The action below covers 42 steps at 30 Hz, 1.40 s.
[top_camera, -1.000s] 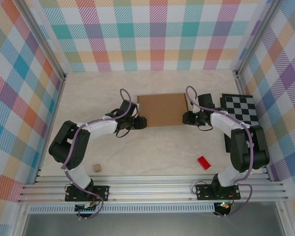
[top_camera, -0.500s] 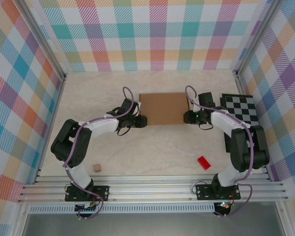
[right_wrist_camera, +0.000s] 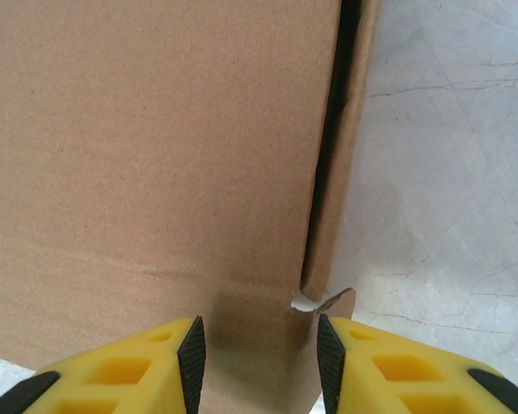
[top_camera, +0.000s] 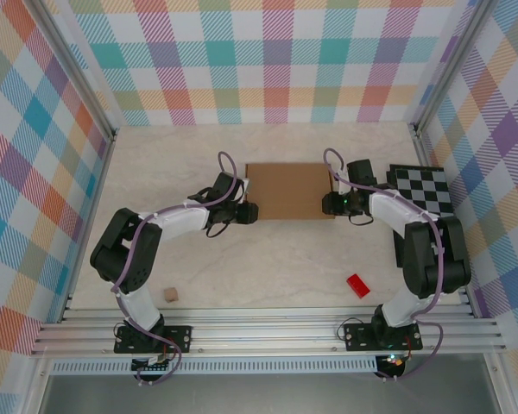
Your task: Fold the paper box
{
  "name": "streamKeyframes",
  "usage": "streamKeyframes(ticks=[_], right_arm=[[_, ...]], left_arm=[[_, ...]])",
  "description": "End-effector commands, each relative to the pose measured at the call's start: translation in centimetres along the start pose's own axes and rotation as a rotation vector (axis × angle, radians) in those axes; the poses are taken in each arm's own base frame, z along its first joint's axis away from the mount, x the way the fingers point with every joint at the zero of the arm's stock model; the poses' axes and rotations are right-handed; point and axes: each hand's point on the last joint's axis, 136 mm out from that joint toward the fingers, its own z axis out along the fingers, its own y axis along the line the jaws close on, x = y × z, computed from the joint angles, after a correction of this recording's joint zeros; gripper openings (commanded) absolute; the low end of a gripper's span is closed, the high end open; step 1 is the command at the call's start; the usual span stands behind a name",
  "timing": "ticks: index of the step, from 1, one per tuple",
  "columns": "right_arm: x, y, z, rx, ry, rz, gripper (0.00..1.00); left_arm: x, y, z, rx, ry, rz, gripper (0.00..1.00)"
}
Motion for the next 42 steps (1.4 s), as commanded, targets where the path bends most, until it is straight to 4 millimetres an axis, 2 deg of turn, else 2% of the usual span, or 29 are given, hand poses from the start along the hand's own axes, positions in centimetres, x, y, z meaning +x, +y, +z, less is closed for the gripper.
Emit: streamKeyframes(ticks=[1,5,7,9,13,22,34,42], right_arm=[[-0.3,0.2,0.0,-0.005,0.007,-0.012,0.41],[0.1,-0.1,-0.3,0.019,0.039,0.028,0.42],[0.5,-0.5,-0.7,0.046,0.052,0.056,0.49],[1.0,-0.9,-0.9,0.067,0.063,0.079,0.50],[1.9,-0.5,-0.6,0.040,0.100,0.113,0.50],[0.9,1.0,-0.2,-0.077,0.057,0.145,0.45],[0.1,0.0,0.0,-0.070,0.035,0.098,0.43],[0.1,0.0,0.3,-0.088,0.028,0.085,0.44]], left_arm=[[-0.6,-0.3,-0.1,-0.013,-0.001,0.039,0.41],[-0.7,-0.3,-0.4,-0.020,-0.002,0.030,0.41],[-0.7,0.0,-0.5,-0.039,0.001,0.026,0.41],[-0.7,0.1,-0.5,-0.042,0.003,0.028,0.41],[-0.5,0.2,-0.3,-0.044,0.005,0.028,0.41],[-0.5,-0.3,0.3,-0.003,-0.010,0.056,0.39],[0.1,0.2,1.7,-0.018,0.019,0.135,0.37],[0.1,0.6,1.8,-0.036,0.020,0.137,0.37]])
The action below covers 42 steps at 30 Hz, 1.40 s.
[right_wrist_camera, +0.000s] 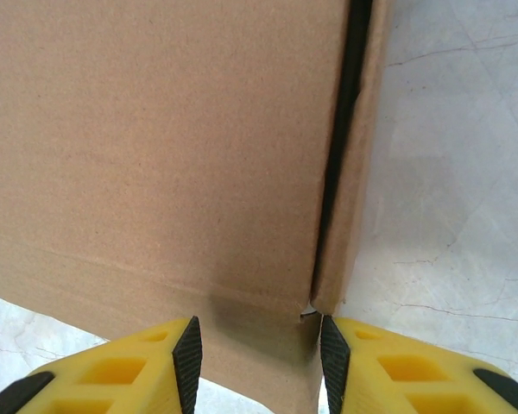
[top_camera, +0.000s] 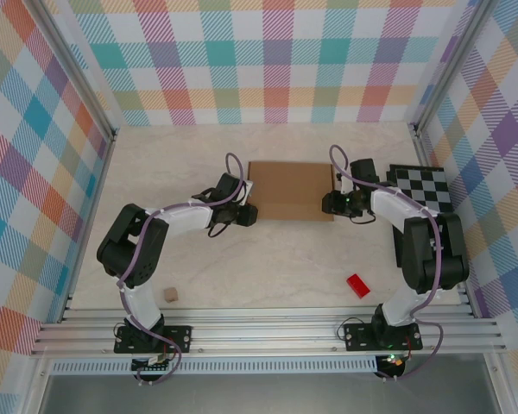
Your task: Fold the paper box
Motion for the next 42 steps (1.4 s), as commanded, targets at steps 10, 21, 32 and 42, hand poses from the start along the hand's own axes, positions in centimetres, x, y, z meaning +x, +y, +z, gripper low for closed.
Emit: streamKeyframes(ticks=[10,21,32,42], right_arm=[[-2.6,-0.6,-3.3,0.115,-0.026,-0.058,0.54],[-7.2,-0.7,-0.8,0.123,0.033,-0.182,0.54],[-6.0,-2.8,2.4,0.181,0.239,-0.145,0.51],[-4.2,-3.5,4.3,0.147,0.347,-0.268,0.50]], left_arm=[[-0.7,-0.2,0.4,-0.006,-0.001,0.034,0.37],[-0.7,-0.2,0.7,-0.007,0.003,0.039,0.37],[-0.4,0.3,1.0,-0.033,0.015,0.118,0.41],[0.0,1.6,1.6,-0.047,0.058,0.220,0.50]])
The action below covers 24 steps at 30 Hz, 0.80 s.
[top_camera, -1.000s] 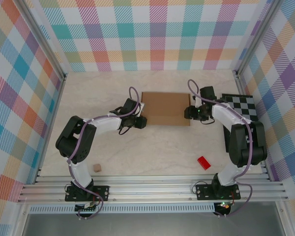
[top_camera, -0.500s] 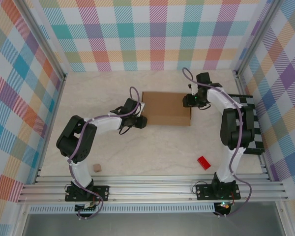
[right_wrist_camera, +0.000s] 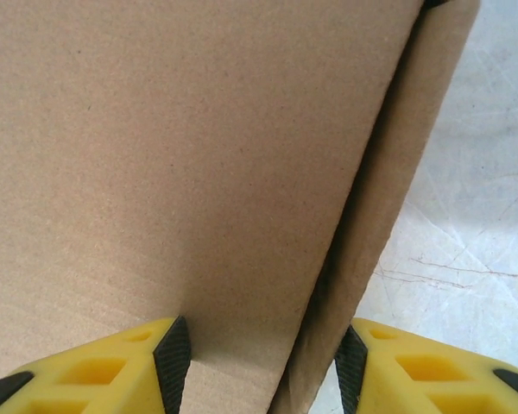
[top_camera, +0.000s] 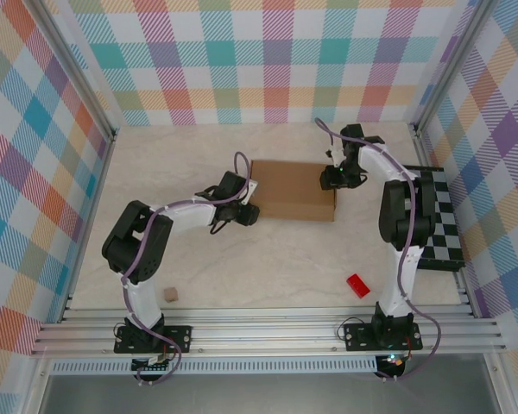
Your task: Fold the paper box
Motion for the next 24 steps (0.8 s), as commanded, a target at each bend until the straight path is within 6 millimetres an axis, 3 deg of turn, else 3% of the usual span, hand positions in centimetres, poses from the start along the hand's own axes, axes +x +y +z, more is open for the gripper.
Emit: streamKeyframes(ticks=[1,8,18,24], right_arm=[[3.1,-0.3,2.5,-0.024,0.136,-0.073,0.49],[3.1,1.4,2.7,-0.143,0.139,-0.166,0.49],[3.0,1.8,3.9,-0.197,0.189,-0.175,0.47],[3.1,1.7,4.4,-0.193,0.201,-0.189,0.47]], left_arm=[[0.9,0.1,0.7,0.052,0.051,0.056,0.50],[0.3,-3.6,-0.9,0.356,0.029,0.145,0.49],[-0.6,-3.5,0.3,0.325,0.058,0.215,0.48],[-0.7,-3.9,-0.4,0.229,0.038,0.270,0.48]])
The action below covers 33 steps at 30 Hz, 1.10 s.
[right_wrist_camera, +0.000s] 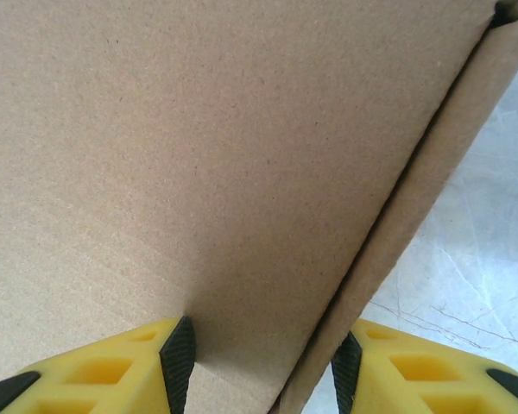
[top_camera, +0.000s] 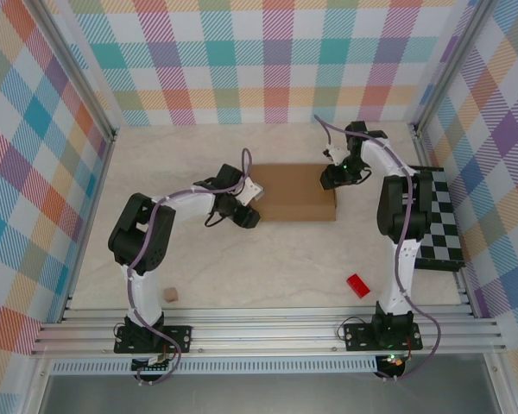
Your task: Fold the paper box
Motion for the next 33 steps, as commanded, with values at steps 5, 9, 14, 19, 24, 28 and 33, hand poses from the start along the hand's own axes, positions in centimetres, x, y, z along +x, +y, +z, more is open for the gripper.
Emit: streamKeyframes(ticks=[5,9,14,19,24,28,33], right_arm=[[3.3,0.3,4.0,-0.033,0.150,-0.036,0.47],[3.3,0.3,3.9,-0.028,0.145,-0.045,0.47],[3.4,0.6,3.9,-0.043,0.138,-0.058,0.47],[3.2,1.2,3.7,-0.074,0.120,-0.071,0.47],[3.1,1.4,3.7,-0.085,0.116,-0.074,0.47],[3.2,1.2,3.6,-0.075,0.121,-0.080,0.47],[2.8,1.1,3.1,-0.084,0.108,-0.089,0.47]], left_arm=[[-2.1,1.0,-2.1,-0.227,-0.126,-0.006,0.62],[-1.7,2.5,-2.1,-0.155,-0.120,-0.120,0.68],[-2.6,2.3,-2.4,0.021,-0.125,-0.154,0.83],[-3.2,0.3,-1.8,0.161,-0.082,-0.068,0.84],[-3.1,-2.0,-1.6,0.194,-0.061,0.056,0.85],[-2.6,-1.5,-1.2,0.144,0.008,0.040,0.85],[0.1,-3.4,-1.1,0.077,0.090,0.078,0.86]])
